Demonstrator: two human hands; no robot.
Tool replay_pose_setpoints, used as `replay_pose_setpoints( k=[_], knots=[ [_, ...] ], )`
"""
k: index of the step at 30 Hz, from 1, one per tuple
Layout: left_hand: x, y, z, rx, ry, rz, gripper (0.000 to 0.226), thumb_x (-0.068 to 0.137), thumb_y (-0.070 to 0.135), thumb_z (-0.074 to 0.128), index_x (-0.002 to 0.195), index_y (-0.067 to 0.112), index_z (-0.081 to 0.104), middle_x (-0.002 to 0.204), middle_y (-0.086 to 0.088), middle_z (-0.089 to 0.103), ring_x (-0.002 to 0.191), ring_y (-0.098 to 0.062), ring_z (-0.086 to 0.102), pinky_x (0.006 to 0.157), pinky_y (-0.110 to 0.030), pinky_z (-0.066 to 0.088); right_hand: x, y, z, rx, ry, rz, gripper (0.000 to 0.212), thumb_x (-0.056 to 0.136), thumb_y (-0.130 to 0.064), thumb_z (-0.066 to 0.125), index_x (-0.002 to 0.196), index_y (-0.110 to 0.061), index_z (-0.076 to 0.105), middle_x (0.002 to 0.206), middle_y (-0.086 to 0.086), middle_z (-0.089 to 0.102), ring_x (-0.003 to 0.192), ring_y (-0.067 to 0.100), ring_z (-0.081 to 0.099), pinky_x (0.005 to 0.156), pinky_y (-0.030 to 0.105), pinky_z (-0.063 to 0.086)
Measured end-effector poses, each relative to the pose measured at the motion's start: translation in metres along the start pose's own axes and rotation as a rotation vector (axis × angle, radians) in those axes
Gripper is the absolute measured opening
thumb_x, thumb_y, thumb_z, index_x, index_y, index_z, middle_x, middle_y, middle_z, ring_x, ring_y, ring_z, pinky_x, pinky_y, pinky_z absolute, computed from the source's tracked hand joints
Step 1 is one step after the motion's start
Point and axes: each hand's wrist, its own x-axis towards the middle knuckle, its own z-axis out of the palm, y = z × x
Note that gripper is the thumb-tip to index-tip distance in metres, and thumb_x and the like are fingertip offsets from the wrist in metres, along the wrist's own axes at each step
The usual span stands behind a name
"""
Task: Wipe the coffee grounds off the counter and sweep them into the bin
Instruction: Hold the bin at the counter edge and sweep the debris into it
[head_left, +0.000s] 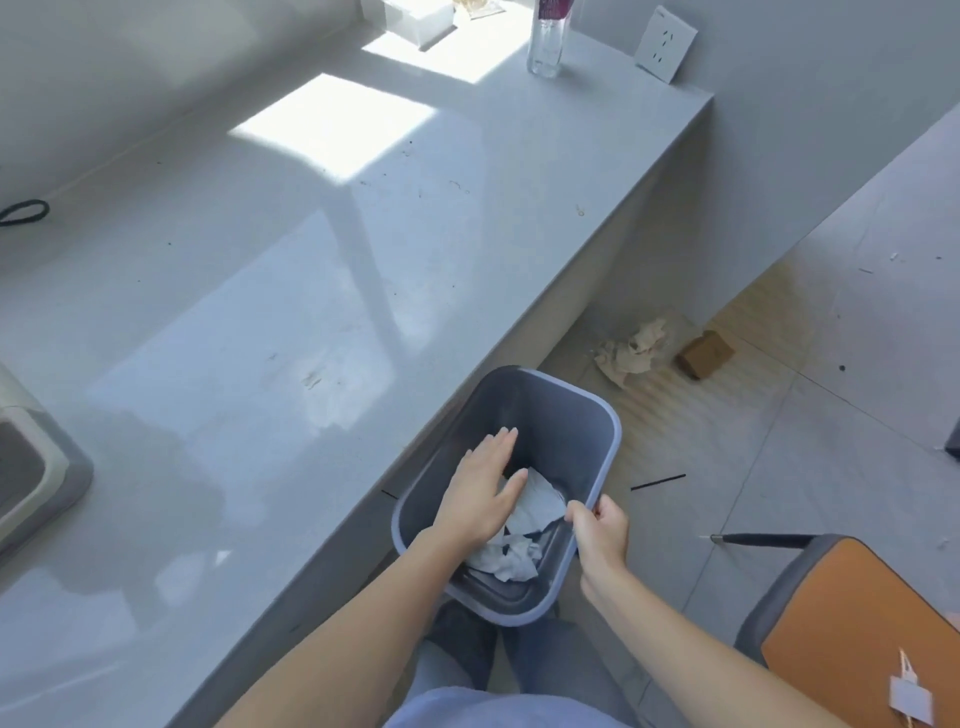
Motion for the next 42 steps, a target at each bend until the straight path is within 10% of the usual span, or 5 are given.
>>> replay_pose_setpoints(
  k=[16,30,42],
  knots=[
    [0.131,-0.047,0.124,0.207,-0.046,0.124,0.058,0.099,0.031,0.033,0.151,0.019,0.01,0.16,0.002,0.012,0.148,-0.014,0.002,0.119,-0.037,0.002,0.158,0.127,0.012,0.116,0.086,0.267,0.019,0.074,0.005,0.052,0.069,-0.013,0.05,0.065,0.006,0.051,0.061,0.019,0.048,0.054,0.028,0.039],
    [0.192,-0.243,0.261,0.537,-0.205,-0.22,0.071,0.095,0.036,0.045,0.15,0.015,0.005,0.161,-0.005,-0.004,0.148,-0.022,-0.004,0.119,-0.051,0.005,0.311,0.28,0.05,0.115,-0.128,0.441,0.021,0.077,0.008,0.052,0.096,-0.002,0.053,0.092,0.015,0.053,0.085,0.029,0.05,0.073,0.042,0.042],
    [0.212,-0.263,0.273,0.121,0.157,-0.408,0.052,0.092,0.012,0.051,0.14,0.013,0.032,0.139,-0.011,0.044,0.127,-0.027,0.043,0.101,-0.035,0.041,0.346,0.303,0.039,0.055,-0.245,0.447,0.03,0.082,0.01,0.056,0.09,-0.02,0.058,0.099,0.013,0.066,0.091,0.028,0.063,0.073,0.038,0.052]
  ],
)
